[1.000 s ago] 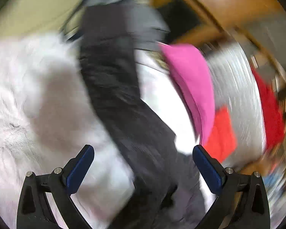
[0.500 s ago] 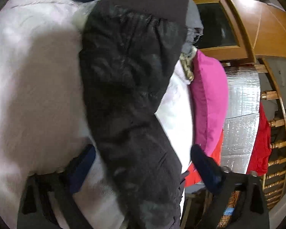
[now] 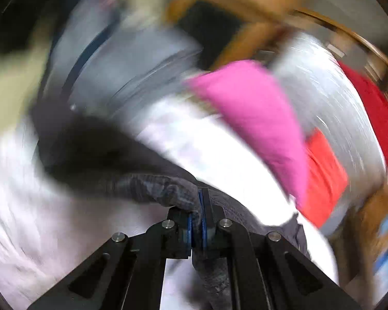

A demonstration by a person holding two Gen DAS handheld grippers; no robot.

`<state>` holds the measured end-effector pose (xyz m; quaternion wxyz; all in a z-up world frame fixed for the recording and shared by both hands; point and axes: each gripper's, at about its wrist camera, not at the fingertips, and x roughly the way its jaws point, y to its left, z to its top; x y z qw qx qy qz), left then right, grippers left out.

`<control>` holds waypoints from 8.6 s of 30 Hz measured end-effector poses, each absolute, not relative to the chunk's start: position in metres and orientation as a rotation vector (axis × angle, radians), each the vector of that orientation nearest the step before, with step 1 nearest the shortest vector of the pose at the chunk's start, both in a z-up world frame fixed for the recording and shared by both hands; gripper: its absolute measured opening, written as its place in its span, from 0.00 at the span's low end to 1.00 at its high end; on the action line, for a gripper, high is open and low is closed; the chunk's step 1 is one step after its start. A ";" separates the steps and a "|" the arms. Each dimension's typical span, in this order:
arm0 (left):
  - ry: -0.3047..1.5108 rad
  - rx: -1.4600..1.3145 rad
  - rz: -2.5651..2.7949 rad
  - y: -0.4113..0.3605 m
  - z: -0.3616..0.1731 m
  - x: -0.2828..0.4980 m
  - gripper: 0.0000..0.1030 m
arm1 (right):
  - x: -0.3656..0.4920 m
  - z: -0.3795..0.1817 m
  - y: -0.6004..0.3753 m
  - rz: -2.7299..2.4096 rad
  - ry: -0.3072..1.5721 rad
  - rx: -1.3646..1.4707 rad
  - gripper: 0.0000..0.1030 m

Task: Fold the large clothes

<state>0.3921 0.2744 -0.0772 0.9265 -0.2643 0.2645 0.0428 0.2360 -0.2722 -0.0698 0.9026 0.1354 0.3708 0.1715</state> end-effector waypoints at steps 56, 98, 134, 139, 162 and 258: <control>0.485 -1.022 0.043 0.330 -0.163 0.126 0.95 | 0.354 -0.006 0.128 0.511 0.721 -0.608 0.10; 0.812 -0.810 -0.167 0.168 -0.153 0.349 0.09 | 0.377 -0.051 -0.329 0.178 0.804 0.499 0.06; 0.787 -0.481 -0.067 0.131 -0.099 0.319 0.80 | 0.376 -0.065 -0.322 0.151 0.934 0.590 0.09; 0.774 -0.446 -0.096 0.106 -0.096 0.342 0.80 | 0.376 -0.094 -0.314 0.107 1.025 0.510 0.12; 0.876 -0.010 -0.035 0.006 -0.163 0.384 0.82 | 0.399 -0.111 -0.276 0.432 0.943 0.787 0.70; 1.037 -0.234 -0.083 0.174 -0.189 0.458 0.29 | 0.478 -0.104 -0.371 0.183 1.044 0.526 0.21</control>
